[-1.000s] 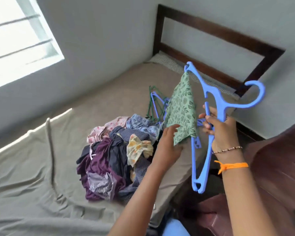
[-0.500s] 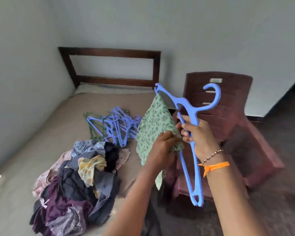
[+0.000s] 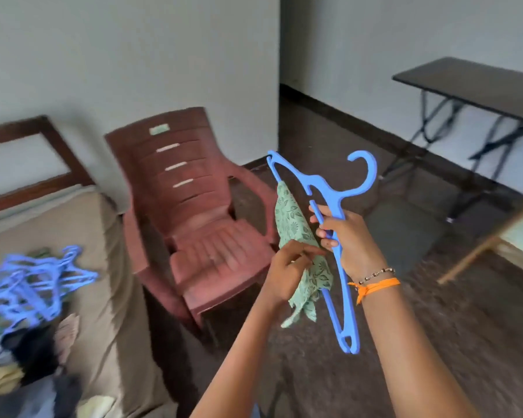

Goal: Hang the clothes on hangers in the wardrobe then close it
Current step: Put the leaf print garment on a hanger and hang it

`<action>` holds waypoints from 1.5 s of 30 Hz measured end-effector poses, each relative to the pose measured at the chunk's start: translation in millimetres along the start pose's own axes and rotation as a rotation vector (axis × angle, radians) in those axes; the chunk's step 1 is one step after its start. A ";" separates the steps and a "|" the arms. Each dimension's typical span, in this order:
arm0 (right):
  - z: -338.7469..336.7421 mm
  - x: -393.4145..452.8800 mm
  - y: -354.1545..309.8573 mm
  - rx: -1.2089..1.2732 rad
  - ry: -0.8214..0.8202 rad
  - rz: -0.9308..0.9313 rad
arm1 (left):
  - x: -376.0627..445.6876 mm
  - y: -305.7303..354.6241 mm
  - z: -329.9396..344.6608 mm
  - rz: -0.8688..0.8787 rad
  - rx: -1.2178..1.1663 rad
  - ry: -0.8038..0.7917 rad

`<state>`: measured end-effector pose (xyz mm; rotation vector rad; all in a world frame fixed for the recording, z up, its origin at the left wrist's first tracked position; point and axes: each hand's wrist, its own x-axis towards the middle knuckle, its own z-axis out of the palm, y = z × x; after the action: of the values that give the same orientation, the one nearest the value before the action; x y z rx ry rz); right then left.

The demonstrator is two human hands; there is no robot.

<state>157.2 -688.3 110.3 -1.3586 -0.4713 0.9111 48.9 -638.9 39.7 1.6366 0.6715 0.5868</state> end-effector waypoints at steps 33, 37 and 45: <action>-672.1 -22.3 -98.1 -0.380 1.332 -0.373 | 235.4 209.8 761.2 0.255 0.031 -1.218; -763.0 -28.3 -162.4 -0.394 1.312 -0.433 | 253.0 256.6 848.6 0.335 -0.019 -1.163; -937.6 -26.5 -314.2 -0.294 1.296 -0.711 | 325.7 350.0 1008.9 0.534 -0.044 -1.019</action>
<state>940.1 -1279.7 236.2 -1.5772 -0.0257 -0.6815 1023.2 -1151.1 226.3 1.8007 -0.5304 0.0676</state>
